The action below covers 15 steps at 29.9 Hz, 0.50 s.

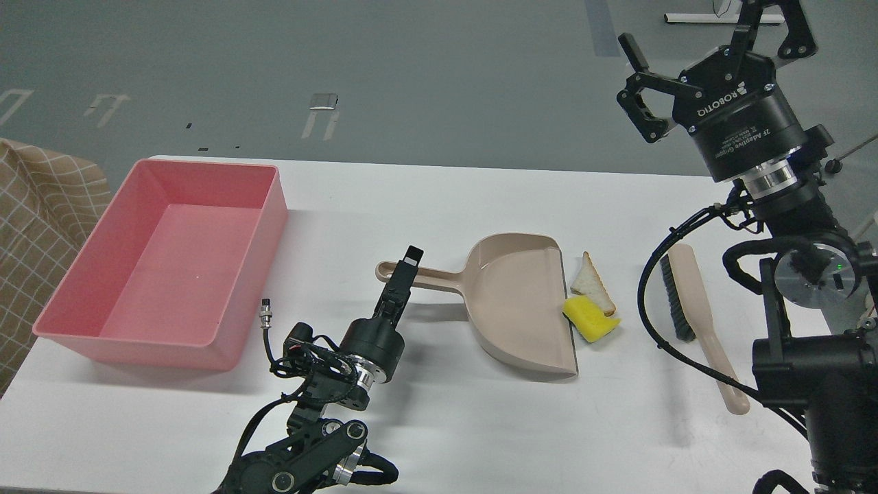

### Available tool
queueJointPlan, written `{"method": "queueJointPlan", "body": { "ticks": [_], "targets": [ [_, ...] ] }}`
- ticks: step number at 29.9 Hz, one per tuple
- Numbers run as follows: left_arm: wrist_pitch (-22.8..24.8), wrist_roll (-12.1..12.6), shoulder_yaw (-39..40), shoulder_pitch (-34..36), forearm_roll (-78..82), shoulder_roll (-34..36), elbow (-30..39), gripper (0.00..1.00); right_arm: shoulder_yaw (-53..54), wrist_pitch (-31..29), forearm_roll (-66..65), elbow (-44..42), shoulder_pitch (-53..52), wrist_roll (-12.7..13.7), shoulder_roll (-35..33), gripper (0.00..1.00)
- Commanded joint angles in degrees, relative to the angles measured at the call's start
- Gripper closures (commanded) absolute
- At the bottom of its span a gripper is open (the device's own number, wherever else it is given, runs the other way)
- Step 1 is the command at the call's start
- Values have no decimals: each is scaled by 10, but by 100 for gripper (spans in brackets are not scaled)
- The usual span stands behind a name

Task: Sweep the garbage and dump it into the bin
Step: 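Close the left gripper on the dustpan handle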

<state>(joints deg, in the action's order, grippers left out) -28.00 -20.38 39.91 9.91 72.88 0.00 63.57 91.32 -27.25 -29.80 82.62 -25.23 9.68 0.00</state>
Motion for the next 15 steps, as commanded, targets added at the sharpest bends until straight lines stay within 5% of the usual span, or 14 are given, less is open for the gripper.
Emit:
{"method": "queueJointPlan", "body": {
  "ticks": [1,3,15],
  "targets": [
    [0,-2,-1,5,0,0,-10,23,1,0,0,0,0,0,0,0],
    [0,-2,-1,6,0,0,-13,35,1,0,0,-3,1,0,0,0],
    [0,-2,-2,8,0,0,-29,54,1,0,0,-5,1,-1,0,0]
  ]
}}
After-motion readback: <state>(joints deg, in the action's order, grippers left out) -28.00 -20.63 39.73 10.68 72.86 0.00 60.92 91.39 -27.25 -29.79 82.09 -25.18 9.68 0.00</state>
